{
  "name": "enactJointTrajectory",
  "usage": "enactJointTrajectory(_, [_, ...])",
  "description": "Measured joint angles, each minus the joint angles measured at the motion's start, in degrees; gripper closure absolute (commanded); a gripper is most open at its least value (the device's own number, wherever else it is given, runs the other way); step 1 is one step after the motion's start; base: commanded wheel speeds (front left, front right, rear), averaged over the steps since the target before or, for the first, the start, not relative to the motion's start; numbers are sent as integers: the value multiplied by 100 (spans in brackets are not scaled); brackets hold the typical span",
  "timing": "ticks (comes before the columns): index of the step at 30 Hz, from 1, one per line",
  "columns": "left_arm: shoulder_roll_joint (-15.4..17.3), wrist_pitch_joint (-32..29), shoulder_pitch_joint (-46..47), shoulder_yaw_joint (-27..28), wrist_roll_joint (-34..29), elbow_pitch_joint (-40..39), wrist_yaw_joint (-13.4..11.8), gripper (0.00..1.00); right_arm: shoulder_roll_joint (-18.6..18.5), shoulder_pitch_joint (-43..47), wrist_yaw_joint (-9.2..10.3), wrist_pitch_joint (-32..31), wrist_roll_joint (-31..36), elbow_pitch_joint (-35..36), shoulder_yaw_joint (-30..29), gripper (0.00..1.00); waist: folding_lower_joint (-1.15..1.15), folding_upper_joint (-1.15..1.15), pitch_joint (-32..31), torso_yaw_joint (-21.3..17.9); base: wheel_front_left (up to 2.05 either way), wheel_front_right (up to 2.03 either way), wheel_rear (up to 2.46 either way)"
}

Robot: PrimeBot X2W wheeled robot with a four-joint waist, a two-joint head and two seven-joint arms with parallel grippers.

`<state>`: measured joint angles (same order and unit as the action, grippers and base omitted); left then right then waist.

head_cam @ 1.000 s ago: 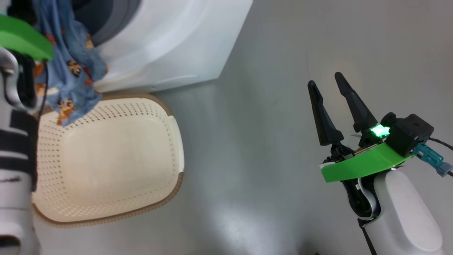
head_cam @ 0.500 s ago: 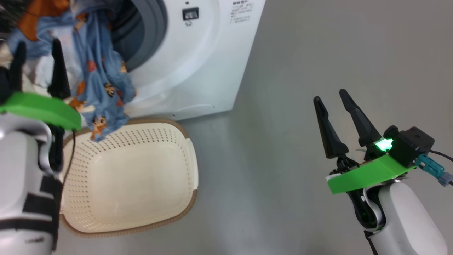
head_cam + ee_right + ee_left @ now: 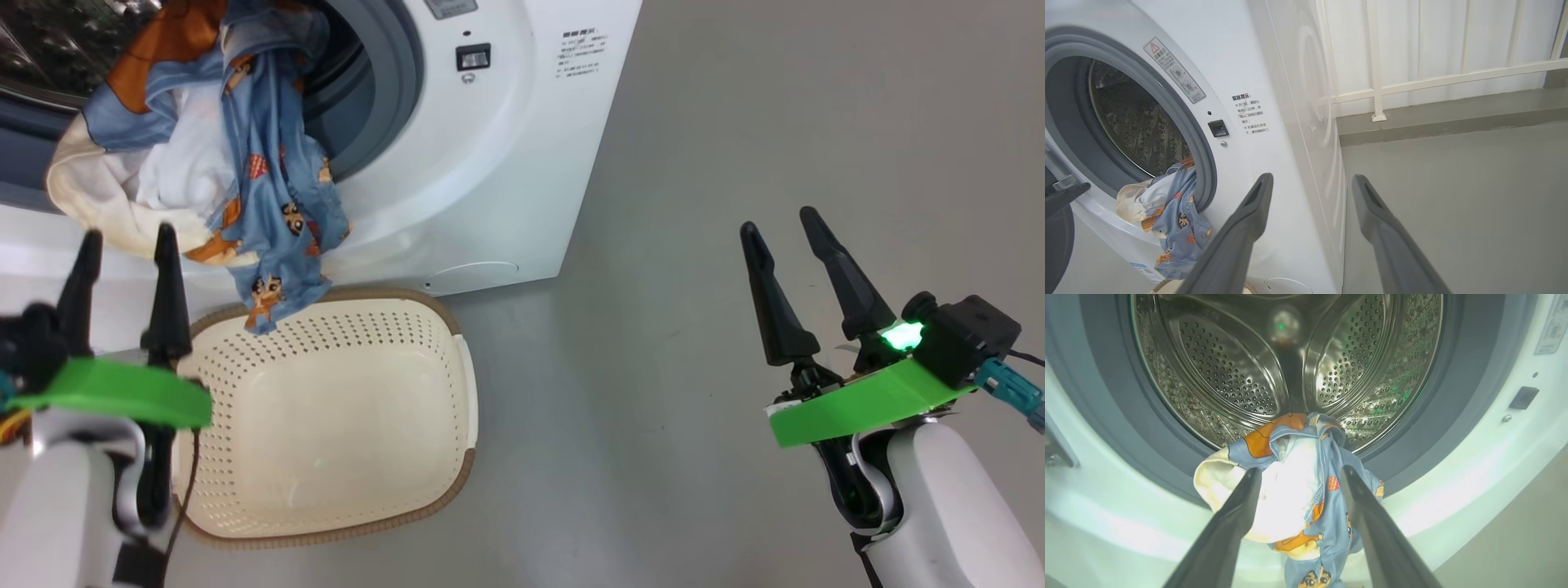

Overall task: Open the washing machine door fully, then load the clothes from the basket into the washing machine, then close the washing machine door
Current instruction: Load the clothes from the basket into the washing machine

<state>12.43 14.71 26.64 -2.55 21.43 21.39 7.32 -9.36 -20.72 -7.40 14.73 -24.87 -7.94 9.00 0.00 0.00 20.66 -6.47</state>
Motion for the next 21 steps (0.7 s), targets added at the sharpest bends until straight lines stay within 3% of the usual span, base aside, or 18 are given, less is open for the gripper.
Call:
enactJointTrajectory(9, [-207, 0, -1003, 278, 41, -630, -9, 0, 0, 98, 0, 0, 1, 83, -87, 0, 0, 0, -7, -31, 0, 0, 0])
enactJointTrajectory(21, [-299, 0, -1157, 309, 59, -731, -34, 0, 20, 98, 0, 0, 0, 107, -133, 0, 0, 0, 47, -47, 0, 0, 0])
